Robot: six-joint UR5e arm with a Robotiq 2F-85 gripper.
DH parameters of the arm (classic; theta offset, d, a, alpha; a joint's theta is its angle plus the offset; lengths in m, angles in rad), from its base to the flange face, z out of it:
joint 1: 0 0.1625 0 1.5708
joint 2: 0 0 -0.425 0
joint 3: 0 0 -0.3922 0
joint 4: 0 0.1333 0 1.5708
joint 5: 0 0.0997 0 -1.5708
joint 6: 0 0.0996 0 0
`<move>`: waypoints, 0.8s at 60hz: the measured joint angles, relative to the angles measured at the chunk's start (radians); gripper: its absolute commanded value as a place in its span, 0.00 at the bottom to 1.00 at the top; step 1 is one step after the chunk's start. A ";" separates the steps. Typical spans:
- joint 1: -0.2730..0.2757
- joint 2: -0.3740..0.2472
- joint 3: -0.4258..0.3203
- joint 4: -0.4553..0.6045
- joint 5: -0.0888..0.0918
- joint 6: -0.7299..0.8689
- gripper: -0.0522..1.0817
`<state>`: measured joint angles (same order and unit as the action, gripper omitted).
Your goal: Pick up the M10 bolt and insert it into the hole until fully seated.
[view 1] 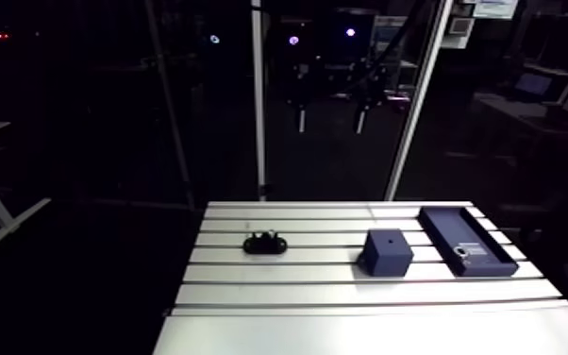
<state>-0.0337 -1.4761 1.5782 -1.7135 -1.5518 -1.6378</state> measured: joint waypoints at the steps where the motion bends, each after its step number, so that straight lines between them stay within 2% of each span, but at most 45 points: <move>1: 0.002 0.000 0.005 -0.010 0.000 0.002 0.05; 35: 0.052 0.054 0.219 -0.391 -0.007 0.060 0.05; 48: 0.082 0.091 0.253 -0.477 -0.028 0.064 0.05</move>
<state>0.0487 -1.3846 1.8313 -2.1901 -1.5797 -1.5737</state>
